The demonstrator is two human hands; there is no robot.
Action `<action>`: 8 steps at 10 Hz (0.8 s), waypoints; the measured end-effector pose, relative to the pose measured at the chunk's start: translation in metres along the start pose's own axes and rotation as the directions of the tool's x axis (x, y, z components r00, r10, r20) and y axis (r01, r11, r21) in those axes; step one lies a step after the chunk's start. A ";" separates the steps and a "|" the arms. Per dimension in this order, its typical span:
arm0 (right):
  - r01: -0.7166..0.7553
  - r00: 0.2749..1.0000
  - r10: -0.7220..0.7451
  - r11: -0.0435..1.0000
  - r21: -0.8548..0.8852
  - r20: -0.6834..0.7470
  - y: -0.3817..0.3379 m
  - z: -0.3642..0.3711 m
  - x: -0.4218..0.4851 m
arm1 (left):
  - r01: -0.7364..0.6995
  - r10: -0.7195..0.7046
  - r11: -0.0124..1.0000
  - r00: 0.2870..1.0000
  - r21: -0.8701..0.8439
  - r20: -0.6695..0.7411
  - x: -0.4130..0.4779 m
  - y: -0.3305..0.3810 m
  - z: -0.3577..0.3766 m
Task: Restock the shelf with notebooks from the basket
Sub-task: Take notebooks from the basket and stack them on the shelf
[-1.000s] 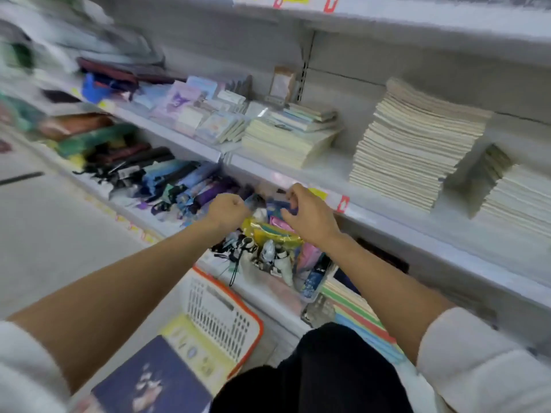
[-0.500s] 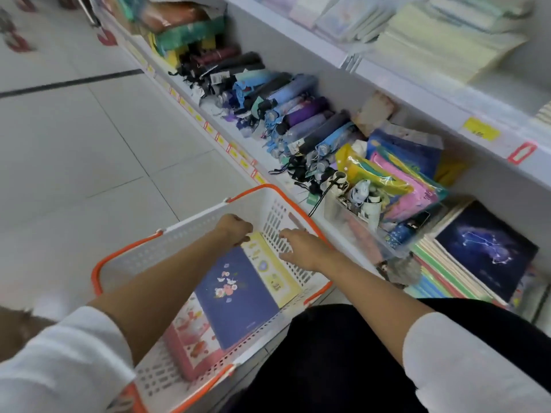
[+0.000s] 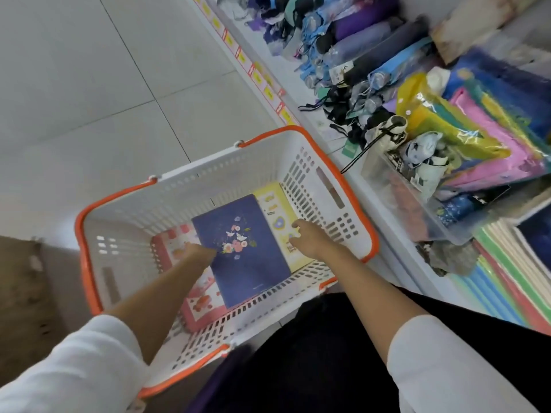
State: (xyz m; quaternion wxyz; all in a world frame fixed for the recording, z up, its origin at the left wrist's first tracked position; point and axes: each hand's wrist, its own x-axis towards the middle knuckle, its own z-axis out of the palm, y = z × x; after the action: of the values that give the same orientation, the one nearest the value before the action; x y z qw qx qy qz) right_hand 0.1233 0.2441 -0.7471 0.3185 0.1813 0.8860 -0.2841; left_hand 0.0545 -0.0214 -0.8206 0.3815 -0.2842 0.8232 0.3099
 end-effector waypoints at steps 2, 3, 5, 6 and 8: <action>-0.047 0.999 0.047 0.999 -0.019 -0.014 0.022 -0.001 0.005 | 0.098 -0.089 0.962 0.995 -0.253 0.046 -0.001 0.000 0.033; -0.049 0.998 0.050 0.998 0.034 -0.029 0.024 0.001 0.003 | 0.063 -0.073 0.973 0.997 -0.223 -0.037 0.017 -0.007 0.044; -0.024 0.999 0.025 0.999 0.043 -0.035 0.012 0.008 0.001 | 0.025 -0.015 0.961 0.999 -0.274 0.036 0.006 -0.020 0.034; 0.002 1.000 -0.001 0.999 0.042 -0.017 0.003 0.013 -0.001 | 0.031 -0.010 0.963 0.997 -0.269 0.081 0.006 -0.028 0.032; 0.001 1.000 0.000 0.998 0.069 -0.009 -0.006 0.019 -0.003 | 0.069 -0.043 0.954 0.995 -0.293 0.094 -0.007 -0.015 0.049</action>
State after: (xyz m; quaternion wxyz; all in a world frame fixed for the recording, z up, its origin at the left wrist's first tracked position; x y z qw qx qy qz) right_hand 0.1314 0.2274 -0.7553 0.3080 0.1932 0.8771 -0.3138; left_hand 0.0909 0.0061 -0.8446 0.3786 -0.3475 0.7418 0.4309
